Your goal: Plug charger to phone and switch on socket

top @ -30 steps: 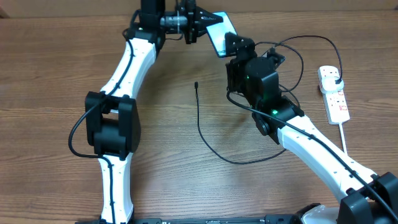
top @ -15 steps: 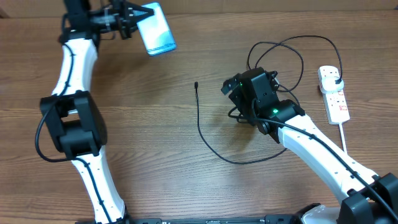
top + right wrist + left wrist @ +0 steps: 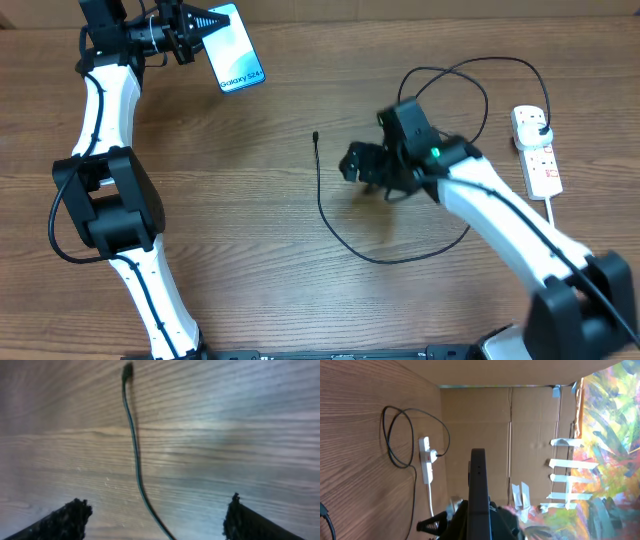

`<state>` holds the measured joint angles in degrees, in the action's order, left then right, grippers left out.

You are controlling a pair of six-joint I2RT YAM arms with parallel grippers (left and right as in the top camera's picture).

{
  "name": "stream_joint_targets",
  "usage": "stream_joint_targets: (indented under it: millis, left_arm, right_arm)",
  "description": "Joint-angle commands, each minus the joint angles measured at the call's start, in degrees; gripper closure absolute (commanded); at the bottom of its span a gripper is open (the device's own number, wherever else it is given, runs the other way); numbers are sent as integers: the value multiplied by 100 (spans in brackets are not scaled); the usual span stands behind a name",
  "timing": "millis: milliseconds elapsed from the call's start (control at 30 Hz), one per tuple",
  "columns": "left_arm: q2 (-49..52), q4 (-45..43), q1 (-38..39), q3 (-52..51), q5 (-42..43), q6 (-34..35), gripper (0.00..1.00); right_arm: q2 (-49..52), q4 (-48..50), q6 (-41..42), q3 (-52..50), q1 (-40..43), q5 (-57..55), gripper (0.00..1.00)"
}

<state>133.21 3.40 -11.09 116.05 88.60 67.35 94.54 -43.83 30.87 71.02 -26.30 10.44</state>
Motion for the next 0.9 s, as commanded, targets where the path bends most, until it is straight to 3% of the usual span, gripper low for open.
stream_joint_targets:
  millis: [0, 67, 333, 867]
  left_arm:
    - [-35, -22, 57, 74, 205, -74, 96]
    - [-35, -22, 85, 74, 203, -74, 96]
    - [-35, -22, 254, 72, 164, -79, 96]
    - [-35, -24, 481, 72, 37, -103, 96]
  right_arm:
    - [745, -334, -647, 1204, 28, 168, 20]
    - [1073, -323, -634, 1580, 28, 168, 28]
    - [1843, 1008, -369, 1753, 33, 1025, 43]
    - [2959, 1943, -435, 1744, 2, 1569, 57]
